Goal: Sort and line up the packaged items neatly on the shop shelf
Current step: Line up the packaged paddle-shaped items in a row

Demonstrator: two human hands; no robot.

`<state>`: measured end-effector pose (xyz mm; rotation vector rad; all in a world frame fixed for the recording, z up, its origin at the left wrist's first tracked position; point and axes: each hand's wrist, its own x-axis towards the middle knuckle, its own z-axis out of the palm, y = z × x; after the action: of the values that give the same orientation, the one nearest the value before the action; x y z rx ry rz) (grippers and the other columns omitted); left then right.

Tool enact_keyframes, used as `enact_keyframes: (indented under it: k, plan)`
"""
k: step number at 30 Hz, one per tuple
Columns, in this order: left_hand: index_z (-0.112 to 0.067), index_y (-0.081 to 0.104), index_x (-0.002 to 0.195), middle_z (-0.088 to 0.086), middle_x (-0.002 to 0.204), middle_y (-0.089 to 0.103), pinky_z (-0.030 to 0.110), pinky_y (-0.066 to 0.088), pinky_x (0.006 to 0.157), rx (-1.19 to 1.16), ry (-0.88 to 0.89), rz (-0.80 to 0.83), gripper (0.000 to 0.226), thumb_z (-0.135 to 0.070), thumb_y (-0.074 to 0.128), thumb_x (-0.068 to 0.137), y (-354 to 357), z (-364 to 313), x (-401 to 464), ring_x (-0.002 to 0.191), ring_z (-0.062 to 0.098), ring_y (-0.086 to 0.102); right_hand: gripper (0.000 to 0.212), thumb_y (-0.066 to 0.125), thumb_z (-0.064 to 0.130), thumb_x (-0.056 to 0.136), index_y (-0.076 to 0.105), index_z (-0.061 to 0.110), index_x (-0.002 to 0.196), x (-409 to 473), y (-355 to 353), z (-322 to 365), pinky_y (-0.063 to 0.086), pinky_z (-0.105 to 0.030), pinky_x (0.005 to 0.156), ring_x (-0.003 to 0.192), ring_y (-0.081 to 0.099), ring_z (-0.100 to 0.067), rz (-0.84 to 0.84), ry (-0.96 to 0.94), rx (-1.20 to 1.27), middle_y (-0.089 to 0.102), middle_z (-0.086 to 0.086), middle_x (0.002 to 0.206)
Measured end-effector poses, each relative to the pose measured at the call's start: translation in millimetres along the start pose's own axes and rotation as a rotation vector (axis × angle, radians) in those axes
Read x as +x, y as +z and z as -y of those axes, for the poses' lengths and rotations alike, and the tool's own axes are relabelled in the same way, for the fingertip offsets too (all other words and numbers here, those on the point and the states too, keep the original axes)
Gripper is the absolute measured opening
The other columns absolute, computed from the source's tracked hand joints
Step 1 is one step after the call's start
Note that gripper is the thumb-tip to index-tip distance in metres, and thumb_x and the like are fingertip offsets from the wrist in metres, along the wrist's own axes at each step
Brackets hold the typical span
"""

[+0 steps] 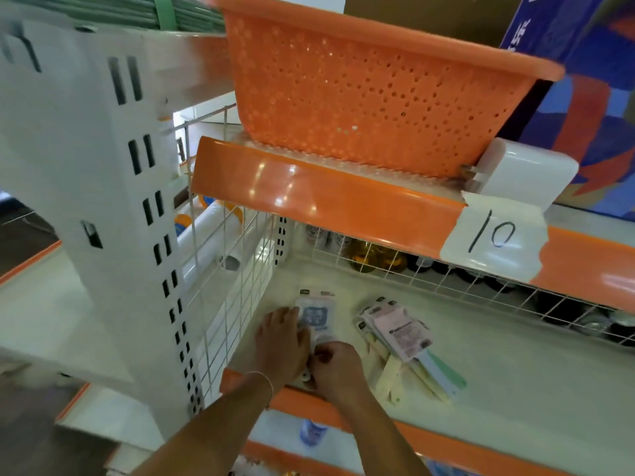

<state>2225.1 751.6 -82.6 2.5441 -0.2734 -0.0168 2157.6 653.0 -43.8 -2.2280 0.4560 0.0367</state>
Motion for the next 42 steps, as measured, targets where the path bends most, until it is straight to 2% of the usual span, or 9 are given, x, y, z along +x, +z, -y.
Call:
enact_keyframes:
  k: [7, 9, 13, 18, 22, 29, 33, 38, 42]
  plan:
    - [-0.033, 0.024, 0.150, 0.004, 0.161, 0.013, 0.041, 0.005, 0.118, 0.118, 0.038, 0.125, 0.048, -0.037, 0.030, 0.103, 8.2, 4.0, 1.7, 0.149, 0.024, -0.001, 0.030, 0.046, 0.027, 0.079, 0.035, 0.024, 0.052, 5.0, 15.2, -22.3, 0.023, -0.024, 0.048, 0.055, 0.039, -0.016, -0.037, -0.138, -0.263, 0.042, 0.004, 0.056]
    - [-0.032, 0.027, 0.150, 0.004, 0.161, 0.013, 0.038, 0.002, 0.118, 0.112, 0.052, 0.120, 0.047, -0.034, 0.032, 0.103, 8.5, 5.6, 2.2, 0.149, 0.023, -0.001, 0.025, 0.046, 0.024, 0.080, 0.050, 0.024, 0.055, -0.2, 11.6, -29.0, 0.030, -0.027, 0.058, 0.064, 0.048, -0.020, -0.057, -0.195, -0.189, 0.051, 0.004, 0.062]
    - [-0.029, 0.036, 0.147, 0.002, 0.161, 0.013, 0.034, 0.000, 0.119, 0.047, 0.068, 0.069, 0.046, -0.028, 0.038, 0.101, 8.3, 3.9, -0.1, 0.149, 0.020, -0.002, 0.020, 0.056, 0.007, 0.090, 0.071, 0.017, 0.099, -4.4, -0.9, -38.9, 0.037, -0.002, 0.072, 0.084, 0.059, -0.008, -0.203, -0.093, 0.189, 0.065, 0.009, 0.090]
    - [-0.031, 0.063, 0.126, -0.003, 0.154, 0.034, 0.036, 0.010, 0.120, 0.105, 0.064, -0.018, 0.034, -0.036, 0.045, 0.097, 9.0, 7.7, 0.1, 0.147, 0.018, 0.017, 0.014, 0.060, 0.010, 0.089, 0.069, 0.019, 0.095, -6.5, 7.2, -46.6, 0.037, 0.002, 0.066, 0.073, 0.054, 0.010, -0.323, -0.195, 0.277, 0.061, 0.009, 0.083]
    - [-0.032, 0.064, 0.123, -0.003, 0.139, 0.055, 0.042, 0.021, 0.116, 0.192, 0.069, 0.051, 0.063, -0.071, 0.033, 0.084, 12.1, 7.1, 2.7, 0.138, 0.021, 0.037, 0.014, 0.059, 0.018, 0.085, 0.068, 0.019, 0.095, -9.5, 7.2, -49.6, 0.037, 0.003, 0.068, 0.077, 0.055, 0.012, -0.340, -0.281, 0.299, 0.062, 0.008, 0.087]
    - [-0.012, 0.078, 0.090, 0.007, 0.104, 0.074, 0.036, 0.047, 0.100, -0.035, 0.095, -0.166, 0.018, -0.027, 0.070, 0.083, 10.9, 7.7, -1.8, 0.100, 0.025, 0.067, 0.019, 0.064, 0.024, 0.082, 0.072, 0.014, 0.095, 15.7, -58.0, -61.4, 0.048, -0.040, 0.086, 0.095, 0.061, -0.026, -0.632, -0.444, -0.070, 0.068, -0.006, 0.099]
    - [-0.009, 0.073, 0.087, 0.006, 0.091, 0.073, 0.026, 0.050, 0.082, -0.093, 0.072, -0.209, 0.008, -0.015, 0.069, 0.084, 3.6, 3.1, -4.9, 0.086, 0.021, 0.065, 0.069, 0.068, 0.059, 0.075, 0.050, 0.028, 0.134, 28.5, -97.5, -65.5, 0.029, -0.047, 0.106, 0.130, 0.035, -0.035, -0.298, 0.005, -0.436, 0.038, -0.007, 0.144]
    - [-0.011, 0.061, 0.123, 0.008, 0.120, 0.063, 0.031, 0.038, 0.103, -0.106, -0.059, -0.174, 0.033, -0.018, 0.057, 0.091, 5.4, 4.7, -5.9, 0.115, 0.023, 0.053, 0.079, 0.074, 0.056, 0.069, 0.045, 0.028, 0.138, 30.4, -108.5, -69.4, 0.032, -0.046, 0.104, 0.126, 0.038, -0.033, -0.197, 0.050, -0.407, 0.043, -0.007, 0.139]
    - [-0.011, 0.062, 0.122, 0.008, 0.115, 0.066, 0.036, 0.039, 0.103, -0.074, -0.056, -0.171, 0.033, -0.020, 0.056, 0.090, 4.2, 5.4, -4.9, 0.114, 0.025, 0.054, 0.077, 0.079, 0.057, 0.061, 0.052, 0.032, 0.130, 29.9, -114.5, -65.3, 0.034, -0.045, 0.102, 0.123, 0.041, -0.030, -0.183, 0.076, -0.373, 0.046, -0.003, 0.133]
